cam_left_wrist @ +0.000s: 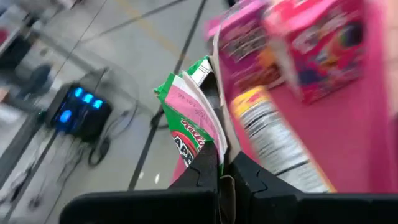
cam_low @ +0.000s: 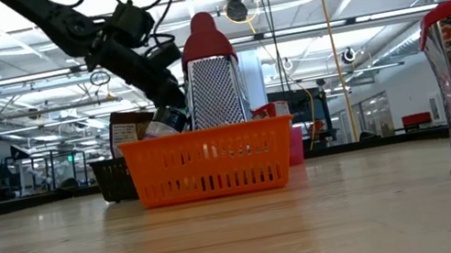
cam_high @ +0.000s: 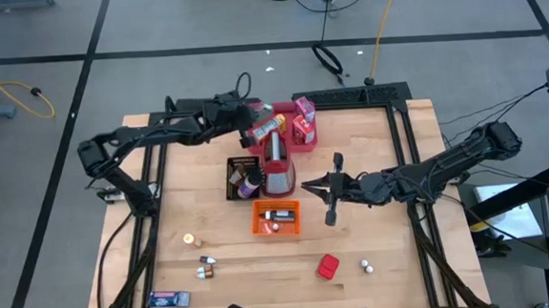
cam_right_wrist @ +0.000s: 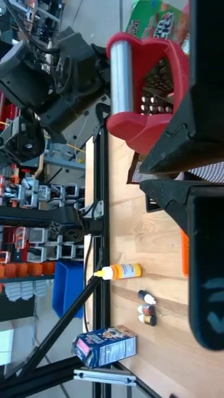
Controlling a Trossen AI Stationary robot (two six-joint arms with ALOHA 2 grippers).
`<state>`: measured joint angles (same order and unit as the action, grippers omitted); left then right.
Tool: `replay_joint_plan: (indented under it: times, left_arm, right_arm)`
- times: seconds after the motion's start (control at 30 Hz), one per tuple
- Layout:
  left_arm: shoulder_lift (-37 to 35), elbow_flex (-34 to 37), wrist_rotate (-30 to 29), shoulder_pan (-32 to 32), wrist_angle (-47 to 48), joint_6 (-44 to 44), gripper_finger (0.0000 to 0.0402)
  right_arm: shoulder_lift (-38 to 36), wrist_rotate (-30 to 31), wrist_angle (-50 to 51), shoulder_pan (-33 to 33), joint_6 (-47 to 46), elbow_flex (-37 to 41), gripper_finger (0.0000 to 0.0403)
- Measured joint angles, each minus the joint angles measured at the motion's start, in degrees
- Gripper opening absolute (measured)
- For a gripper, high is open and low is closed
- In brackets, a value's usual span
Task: Pick & Place Kitchen Items
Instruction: Put the green cereal box into the pink bin
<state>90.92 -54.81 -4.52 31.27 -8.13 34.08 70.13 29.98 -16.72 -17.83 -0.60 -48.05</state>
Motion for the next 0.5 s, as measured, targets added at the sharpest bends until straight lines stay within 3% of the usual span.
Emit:
replay_joint_plan:
  times: [0.17,0.33,0.5]
  left_arm:
    - [1.6,0.0,2.3,0.1,-3.7,2.3,0.001]
    - [1.7,0.0,10.3,2.1,-4.3,2.5,0.0007]
    - [1.7,0.0,12.2,4.2,-3.8,0.9,0.0004]
  right_arm:
    - [0.0,0.0,0.0,0.3,-0.1,0.1,0.0018]
    - [0.0,0.0,-0.2,0.3,-0.1,0.0,0.0018]
    - [0.0,0.0,-0.3,0.3,-0.2,0.0,0.0018]
